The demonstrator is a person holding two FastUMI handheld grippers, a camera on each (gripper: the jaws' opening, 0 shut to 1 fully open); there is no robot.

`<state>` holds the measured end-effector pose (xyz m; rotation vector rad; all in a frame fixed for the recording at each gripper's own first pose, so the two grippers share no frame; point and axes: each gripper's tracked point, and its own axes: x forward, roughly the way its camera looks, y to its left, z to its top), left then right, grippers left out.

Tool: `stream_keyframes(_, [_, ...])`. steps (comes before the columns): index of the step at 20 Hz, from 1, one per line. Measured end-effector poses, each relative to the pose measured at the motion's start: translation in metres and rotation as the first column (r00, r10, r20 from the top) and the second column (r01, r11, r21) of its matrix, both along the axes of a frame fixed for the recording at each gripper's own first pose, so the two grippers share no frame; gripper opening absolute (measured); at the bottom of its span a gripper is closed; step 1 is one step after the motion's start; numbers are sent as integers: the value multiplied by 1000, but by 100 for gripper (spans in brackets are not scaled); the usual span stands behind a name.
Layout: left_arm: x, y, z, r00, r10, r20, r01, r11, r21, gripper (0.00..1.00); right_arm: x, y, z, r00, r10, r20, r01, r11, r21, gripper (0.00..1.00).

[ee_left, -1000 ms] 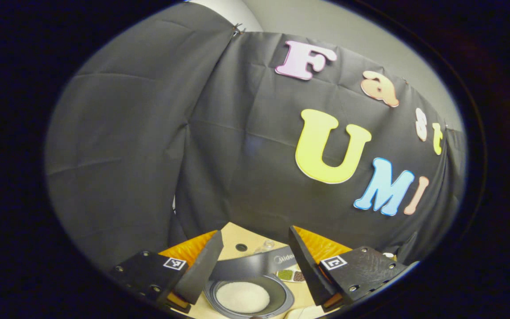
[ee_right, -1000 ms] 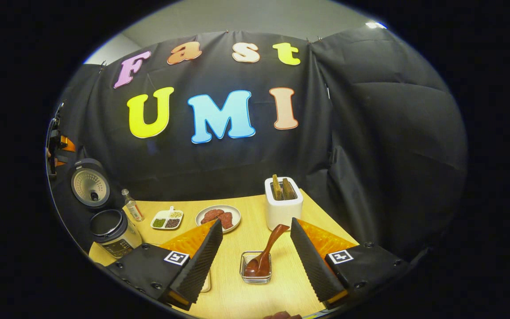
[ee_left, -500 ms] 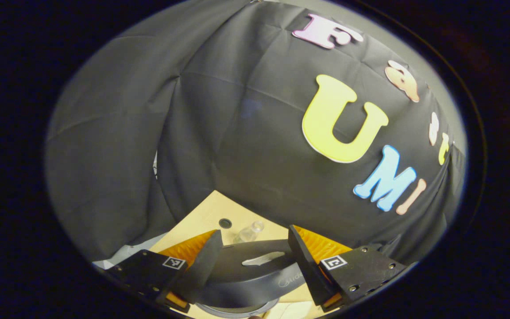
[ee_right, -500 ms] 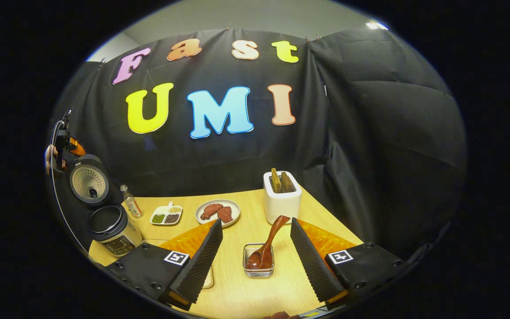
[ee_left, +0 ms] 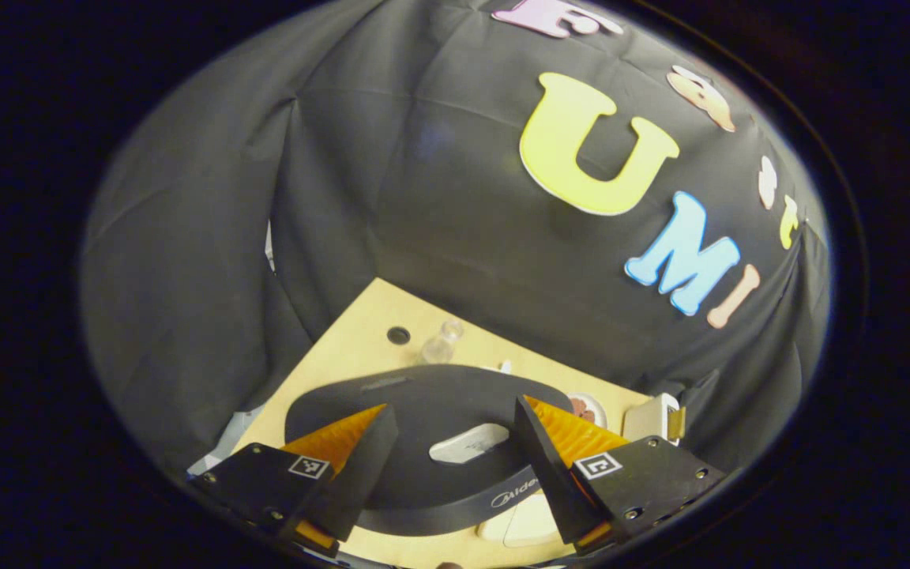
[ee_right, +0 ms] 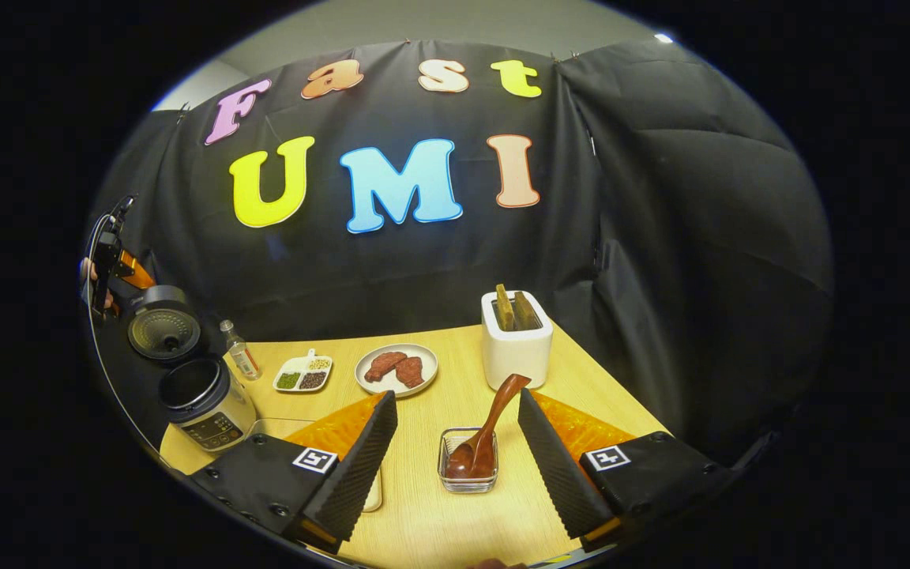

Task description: Close the left gripper, press the button to open the rice cooker; take a wooden spoon from the chopstick holder with the right hand, scoop a spoonful of rice and pour it into the rice cooker, then put the wooden spoon back into the chopstick holder.

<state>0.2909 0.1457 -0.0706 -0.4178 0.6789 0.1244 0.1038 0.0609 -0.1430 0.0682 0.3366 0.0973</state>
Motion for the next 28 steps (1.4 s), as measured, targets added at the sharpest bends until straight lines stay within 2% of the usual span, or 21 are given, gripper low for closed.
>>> stream_keyframes(2, [-11,-12,-19,999,-39,-27,40,999,36,99,3,1,-4,1000,11,-7,-11,1000,5,98])
stream_keyframes(5, [-25,-29,-42,994,-81,-77,87,992,90,96,9,3,-8,1000,27,-16,-27,1000,13,98])
stream_keyframes(7, [-34,-40,-63,986,-114,-124,130,983,129,99,10,4,-10,999,38,-21,-38,999,14,98])
stream_keyframes(9, [-39,-49,-85,976,-135,-173,164,972,166,94,12,6,-14,998,51,-27,-51,999,10,98])
stream_keyframes(12, [-48,-61,-105,962,-146,-233,200,953,229,94,14,6,-20,997,63,-37,-63,998,-4,98])
stream_keyframes(13, [-49,-64,-110,958,-148,-245,212,943,256,97,14,5,-21,997,65,-39,-65,998,-7,98])
stream_keyframes(15, [-53,-69,-120,955,-138,-263,214,934,286,94,16,2,-22,997,62,-39,-62,998,-12,98])
stream_keyframes(21, [-54,-68,-132,953,-112,-283,204,924,322,100,19,-7,-30,997,53,-59,-53,999,-3,98])
stream_keyframes(22, [-49,-67,-132,959,-111,-261,198,921,337,98,20,-9,-32,997,51,-63,-52,999,-3,98])
stream_keyframes(28, [-51,-69,-132,964,-102,-246,184,922,340,98,19,-17,-41,995,58,-80,-58,998,4,98])
